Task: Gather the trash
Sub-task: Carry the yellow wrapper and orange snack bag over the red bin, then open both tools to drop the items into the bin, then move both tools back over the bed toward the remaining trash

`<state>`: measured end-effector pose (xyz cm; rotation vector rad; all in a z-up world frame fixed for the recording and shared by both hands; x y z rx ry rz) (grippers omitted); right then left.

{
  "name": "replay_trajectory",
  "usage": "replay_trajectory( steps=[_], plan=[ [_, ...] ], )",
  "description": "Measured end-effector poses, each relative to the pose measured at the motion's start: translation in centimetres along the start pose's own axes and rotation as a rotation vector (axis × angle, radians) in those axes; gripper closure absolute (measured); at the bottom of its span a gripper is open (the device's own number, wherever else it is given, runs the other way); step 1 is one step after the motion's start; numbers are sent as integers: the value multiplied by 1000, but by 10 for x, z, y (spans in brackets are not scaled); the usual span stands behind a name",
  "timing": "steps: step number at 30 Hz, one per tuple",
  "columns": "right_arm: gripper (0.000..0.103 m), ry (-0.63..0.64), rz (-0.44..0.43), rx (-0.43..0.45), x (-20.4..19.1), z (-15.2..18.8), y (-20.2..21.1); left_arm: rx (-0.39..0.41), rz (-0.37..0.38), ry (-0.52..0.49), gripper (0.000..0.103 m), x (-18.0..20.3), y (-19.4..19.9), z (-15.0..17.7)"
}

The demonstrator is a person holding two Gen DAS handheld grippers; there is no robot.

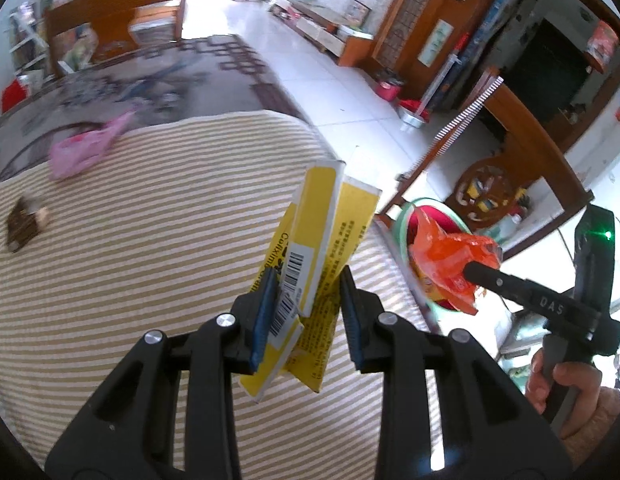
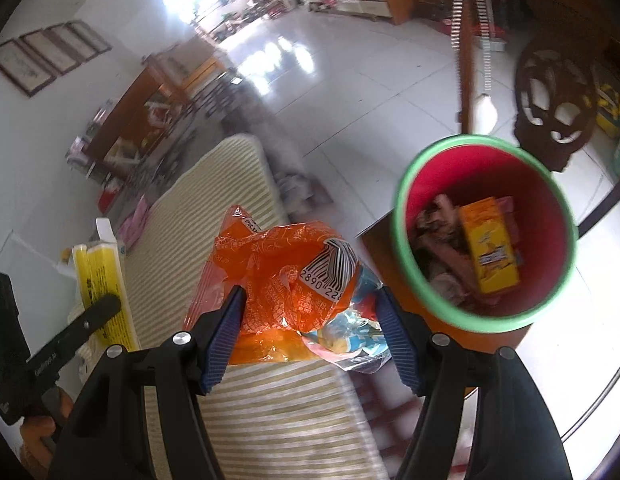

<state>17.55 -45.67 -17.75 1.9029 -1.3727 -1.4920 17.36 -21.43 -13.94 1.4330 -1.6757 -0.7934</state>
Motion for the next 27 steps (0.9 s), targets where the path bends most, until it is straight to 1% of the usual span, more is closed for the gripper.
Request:
replay_trajectory(
  steps=[4, 5, 6, 8, 12, 13, 14, 16, 18, 21, 24, 27],
  plan=[
    [38, -65, 35, 56, 40, -18, 24, -30, 78, -79, 73, 53, -20, -8],
    [38, -84, 42, 67, 50, -22, 29, -42, 103, -109, 73, 71, -28, -11],
    [38, -112, 53, 81, 64, -27, 36, -48, 118, -130, 73, 84, -33, -12],
    [38, -142, 66, 97, 81, -34, 43, -66, 147, -183, 73, 115, -48, -16],
    [38, -183, 90, 131, 110, -49, 58, -92, 183, -246, 70, 159, -70, -20],
    [36, -182, 96, 136, 114, -52, 60, -94, 190, -263, 66, 170, -74, -22],
    [34, -183, 101, 141, 119, -57, 62, -96, 195, -273, 53, 176, -78, -23],
    [31, -191, 97, 145, 125, -61, 62, -89, 202, -274, 38, 180, -80, -24],
    [27, -207, 101, 153, 134, -64, 62, -95, 207, -265, 37, 180, -81, -21],
    [26, -227, 94, 157, 138, -64, 58, -100, 175, -243, 37, 165, -84, -20],
    [26, -221, 79, 137, 134, -62, 51, -77, 112, -180, 34, 127, -77, -21],
    [26, -200, 67, 112, 121, -57, 40, -50, 3, -96, 32, 65, -66, -22]
  ],
)
Point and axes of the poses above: each gripper's, at about its wrist camera, not at the fingertips, and y roughly against the way its jaws point, x to its right, z to its underside, the point moved 5 cm from there along -y, roughly the way its jaws point, and after that the axes turned 7 degrees about -z, right-handed, at the moved point
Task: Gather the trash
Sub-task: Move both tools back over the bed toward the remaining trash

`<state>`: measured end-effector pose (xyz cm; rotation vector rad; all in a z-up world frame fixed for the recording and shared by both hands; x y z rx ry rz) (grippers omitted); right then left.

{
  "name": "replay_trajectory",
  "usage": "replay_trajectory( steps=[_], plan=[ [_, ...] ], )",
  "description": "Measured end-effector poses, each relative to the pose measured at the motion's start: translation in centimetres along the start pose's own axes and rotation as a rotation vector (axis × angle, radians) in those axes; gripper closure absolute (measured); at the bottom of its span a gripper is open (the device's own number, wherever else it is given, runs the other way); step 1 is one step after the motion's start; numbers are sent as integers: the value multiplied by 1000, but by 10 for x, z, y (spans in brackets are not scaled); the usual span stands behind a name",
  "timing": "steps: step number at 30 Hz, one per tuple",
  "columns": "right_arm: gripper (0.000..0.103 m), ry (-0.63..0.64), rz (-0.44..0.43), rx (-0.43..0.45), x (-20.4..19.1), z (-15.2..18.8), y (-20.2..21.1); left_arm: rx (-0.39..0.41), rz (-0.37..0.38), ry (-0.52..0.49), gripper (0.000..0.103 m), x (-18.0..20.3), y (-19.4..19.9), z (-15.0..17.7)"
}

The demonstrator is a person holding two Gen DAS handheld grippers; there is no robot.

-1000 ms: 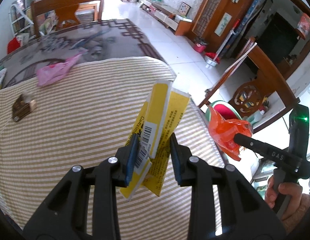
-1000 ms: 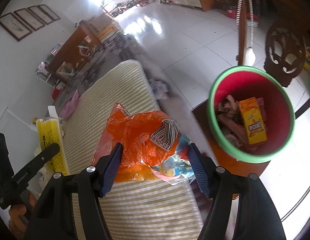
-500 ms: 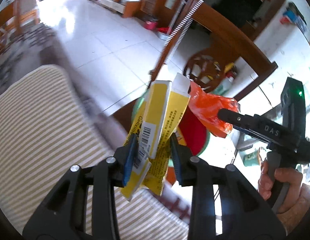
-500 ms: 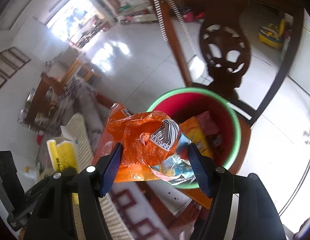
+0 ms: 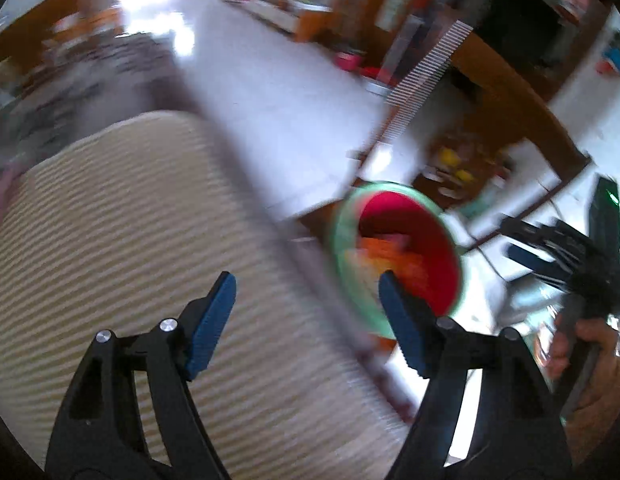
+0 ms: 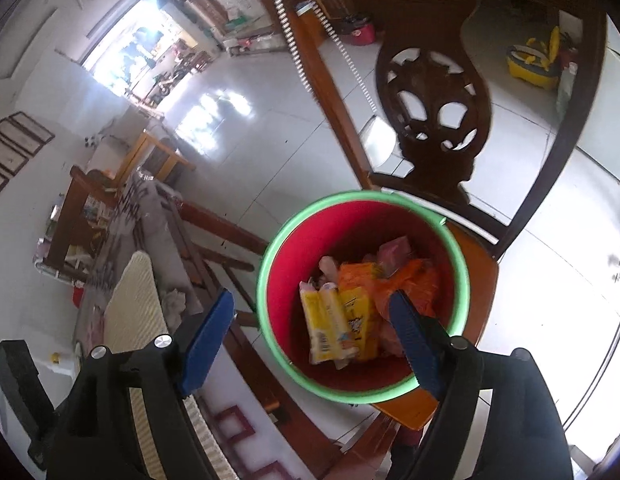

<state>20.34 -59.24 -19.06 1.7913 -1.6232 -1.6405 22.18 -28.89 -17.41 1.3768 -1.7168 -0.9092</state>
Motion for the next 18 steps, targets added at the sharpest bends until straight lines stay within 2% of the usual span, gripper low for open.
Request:
replay_trajectory(
  steps=[2, 6, 9, 12, 13, 14, 18],
  plan=[
    [26, 12, -9, -22, -10, 8, -7, 14, -87, 64, 29, -50, 9, 5],
    [26, 36, -32, -69, -40, 28, -26, 27, -293, 211, 28, -173, 34, 22],
    [26, 65, -41, -92, -70, 47, -39, 36, -417, 258, 25, -250, 51, 34],
    [26, 99, -52, -120, -98, 68, -48, 32, -503, 223, 21, -315, 61, 40],
    [26, 115, -53, -127, -109, 76, -51, 23, -515, 203, 16, -330, 61, 41],
    [26, 122, -55, -131, -116, 81, -54, 9, -514, 185, 11, -341, 60, 40],
    [26, 151, -66, -152, -153, 110, -65, -47, -509, 42, 10, -376, 44, 38]
  ],
)
Point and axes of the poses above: each gripper's, at about its wrist camera, not at the fingertips, and y roughly against the way its jaws point, x to its right, z to its underside, the point moved 5 cm from there along -y, roughly the way its jaws point, and after that the axes turned 7 degrees about -z, right-handed, at the moved point
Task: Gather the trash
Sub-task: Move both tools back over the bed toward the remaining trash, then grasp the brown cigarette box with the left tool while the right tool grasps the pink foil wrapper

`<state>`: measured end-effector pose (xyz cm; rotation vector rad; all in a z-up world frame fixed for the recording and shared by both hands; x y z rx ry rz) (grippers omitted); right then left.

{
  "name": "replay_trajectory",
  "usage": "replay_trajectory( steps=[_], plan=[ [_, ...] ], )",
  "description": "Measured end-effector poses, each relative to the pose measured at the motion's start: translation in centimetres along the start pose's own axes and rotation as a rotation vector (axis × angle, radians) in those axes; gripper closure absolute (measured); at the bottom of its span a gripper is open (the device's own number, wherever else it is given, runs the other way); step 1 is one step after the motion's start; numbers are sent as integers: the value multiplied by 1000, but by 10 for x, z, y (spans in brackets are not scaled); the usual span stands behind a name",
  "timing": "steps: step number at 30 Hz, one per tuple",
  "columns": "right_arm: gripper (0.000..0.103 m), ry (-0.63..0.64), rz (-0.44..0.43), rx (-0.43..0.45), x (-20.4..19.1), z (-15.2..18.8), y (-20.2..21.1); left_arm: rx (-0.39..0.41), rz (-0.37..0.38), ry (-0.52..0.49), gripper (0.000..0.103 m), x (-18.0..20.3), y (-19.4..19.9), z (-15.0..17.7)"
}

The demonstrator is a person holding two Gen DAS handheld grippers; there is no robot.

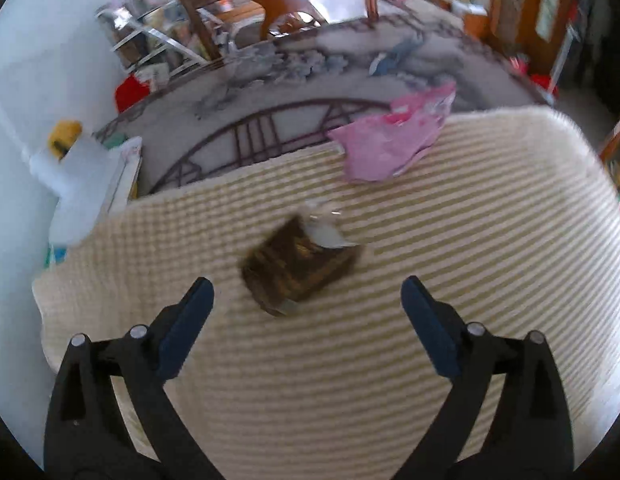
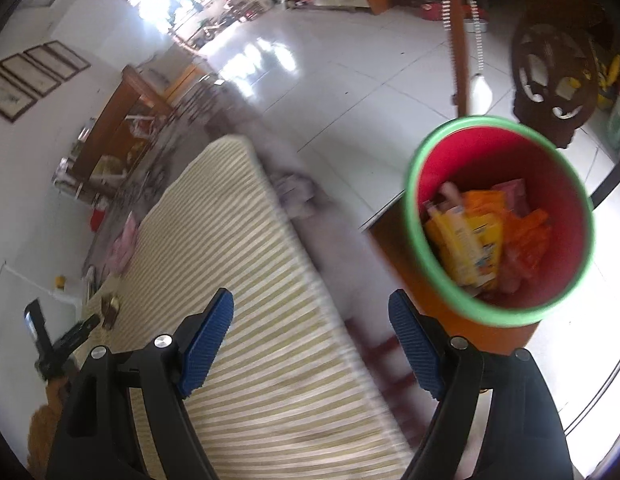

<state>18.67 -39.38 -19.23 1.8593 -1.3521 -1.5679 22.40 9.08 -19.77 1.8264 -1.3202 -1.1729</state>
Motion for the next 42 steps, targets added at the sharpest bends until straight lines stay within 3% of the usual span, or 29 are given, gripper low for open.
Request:
replay_trajectory(
  steps=[4, 7, 8, 9, 10, 11, 13, 16, 19, 20, 25, 32, 33, 34, 35, 36, 38, 39, 41, 42],
  plan=[
    [26, 34, -11, -26, -39, 19, -19, -26, 35, -118, 11, 3, -29, -5],
    [26, 61, -21, -37, -67, 29, -30, -59, 87, -161, 34, 6, -43, -4],
    [26, 76, -25, -40, -79, 31, -34, -42, 95, -157, 35, 5, -44, -5],
    [26, 90, -28, -44, -89, 33, -38, -32, 104, -145, 37, 3, -44, -6],
    [26, 105, -33, -48, -100, 34, -42, -24, 114, -127, 45, 0, -42, -6],
    [26, 118, -38, -52, -110, 33, -46, -15, 146, -111, 82, -1, -38, -5],
    [26, 145, -60, -67, -136, 30, -58, -13, 169, -28, 91, -10, -28, -1],
    [25, 194, -99, -94, -181, 19, -85, -6, 247, 124, 93, -23, -10, 14],
    [25, 245, -131, -129, -227, 7, -123, 6, 296, 196, 96, -26, 10, 39],
    [25, 261, -136, -137, -245, 1, -140, 7, 312, 214, 103, -27, 17, 47],
    [24, 245, -105, -158, -285, -24, -210, 3, 377, 302, 103, -23, 48, 86],
    [24, 101, -15, -212, -288, -48, -286, -9, 397, 369, 102, -20, 60, 114],
    [28, 93, -14, -219, -287, -50, -291, -14, 393, 370, 102, -20, 58, 115],
    [46, 88, -16, -228, -286, -51, -296, -18, 393, 372, 100, -19, 57, 116],
    [57, 83, -27, -237, -286, -52, -298, -20, 391, 374, 93, -20, 56, 117],
    [61, 82, -40, -243, -286, -52, -298, -21, 390, 376, 85, -21, 54, 117],
    [66, 112, -62, -235, -285, -51, -288, -7, 382, 379, 53, -24, 52, 111],
    [74, 127, -73, -239, -285, -49, -281, 5, 381, 378, 50, -28, 51, 108],
    [77, 148, -114, -257, -283, -42, -267, 26, 369, 354, 33, -32, 46, 95],
    [77, 159, -146, -271, -279, -36, -255, 41, 350, 328, 31, -33, 42, 86]
  ],
)
Point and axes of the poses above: each gripper's, at about its wrist camera, not at the fingertips, and y roughly against the way its jaws point, x to its right, z to its underside, the point moved 5 cm from there along -y, roughly the way its jaws point, and after that the axes turned 7 degrees about -z, right-handed, at the moved point
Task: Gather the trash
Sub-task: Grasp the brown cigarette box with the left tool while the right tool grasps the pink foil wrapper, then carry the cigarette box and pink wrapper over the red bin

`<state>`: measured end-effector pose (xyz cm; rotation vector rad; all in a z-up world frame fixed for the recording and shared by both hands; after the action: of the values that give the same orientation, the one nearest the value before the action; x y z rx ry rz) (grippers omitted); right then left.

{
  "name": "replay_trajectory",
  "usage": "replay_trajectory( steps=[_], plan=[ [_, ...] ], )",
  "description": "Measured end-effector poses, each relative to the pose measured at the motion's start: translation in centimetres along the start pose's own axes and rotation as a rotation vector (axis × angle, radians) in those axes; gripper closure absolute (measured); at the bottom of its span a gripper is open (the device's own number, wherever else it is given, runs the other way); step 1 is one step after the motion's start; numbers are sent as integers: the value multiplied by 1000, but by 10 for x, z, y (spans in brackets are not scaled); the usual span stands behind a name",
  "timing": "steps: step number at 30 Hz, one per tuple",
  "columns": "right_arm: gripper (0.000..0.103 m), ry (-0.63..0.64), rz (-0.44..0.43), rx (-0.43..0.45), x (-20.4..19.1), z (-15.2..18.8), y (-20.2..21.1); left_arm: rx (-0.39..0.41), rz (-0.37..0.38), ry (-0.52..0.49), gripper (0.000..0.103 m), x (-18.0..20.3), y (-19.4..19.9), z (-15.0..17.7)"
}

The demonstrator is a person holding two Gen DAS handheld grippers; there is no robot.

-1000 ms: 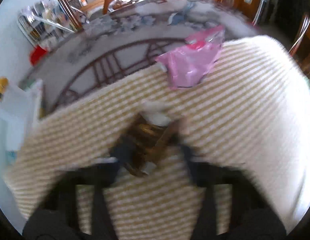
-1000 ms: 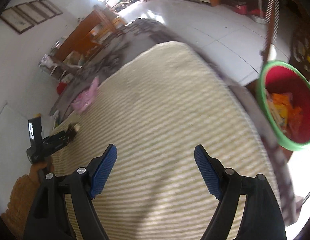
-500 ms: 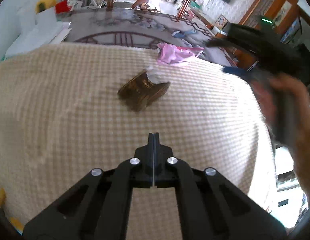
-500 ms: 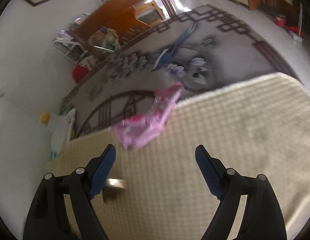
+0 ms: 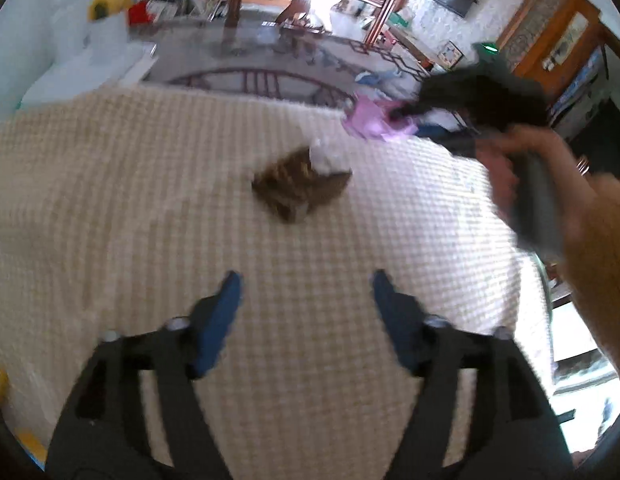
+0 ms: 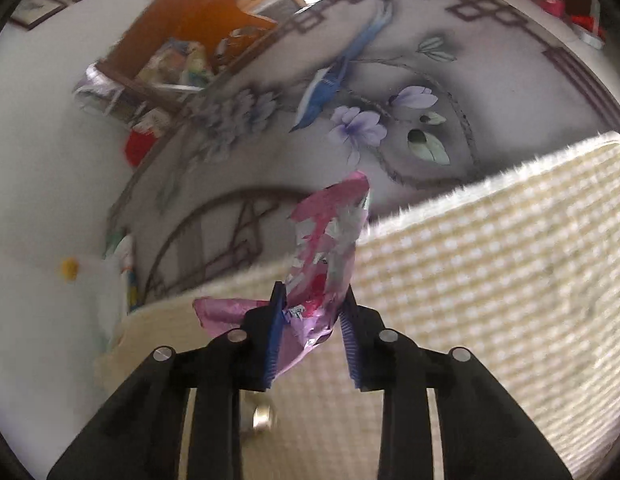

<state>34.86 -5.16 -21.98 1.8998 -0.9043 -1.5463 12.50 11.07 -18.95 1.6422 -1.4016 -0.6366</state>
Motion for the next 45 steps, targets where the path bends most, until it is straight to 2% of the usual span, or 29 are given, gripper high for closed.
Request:
replay_trajectory(
  steps=[3, 5, 8, 11, 15, 16, 21, 23, 25, 31, 38, 45],
  plan=[
    [77, 50, -42, -35, 2, 29, 27, 15, -39, -99, 29, 4, -19, -25],
    [77, 71, -52, -42, 10, 52, 49, -7, -56, -175, 29, 9, -39, -37],
    [77, 60, -70, -46, 22, 79, 74, -34, -75, -236, 29, 12, -62, -48],
    [77, 70, -52, -35, 37, 109, 103, -63, -97, -256, 29, 12, -80, -54],
    [75, 79, -17, -7, 51, 141, 128, -65, -119, -277, 29, 16, -88, -52],
    [74, 73, -13, -2, 55, 147, 132, -68, -123, -284, 34, 18, -90, -51],
    [74, 36, -8, 25, 70, 166, 144, -55, -136, -261, 46, 20, -90, -51],
    [74, 38, -13, 33, 69, 169, 148, -63, -126, -214, 52, 14, -85, -50],
    [74, 51, -19, 44, 66, 171, 154, -55, -116, -169, 52, 12, -76, -48],
    [74, 98, -27, 74, 58, 177, 169, 19, -98, -123, 53, 27, -26, -31],
    [74, 166, -10, 132, 52, 182, 195, 93, -46, -14, 53, 65, 33, -10],
    [74, 181, 11, 187, 63, 182, 223, 143, -15, -42, 53, 123, 70, 3]
  ],
)
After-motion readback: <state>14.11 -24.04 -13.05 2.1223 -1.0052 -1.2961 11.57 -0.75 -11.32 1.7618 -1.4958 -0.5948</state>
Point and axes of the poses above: each gripper's, at about its wrist camera, not at the fingertips, and y roughly against the way its jaws point, x to its right, z to its underside, the point moved 5 cm from there along -y, roughly the way its jaws point, and after that the axes turned 7 degrees about -z, right-handed, at the moved point
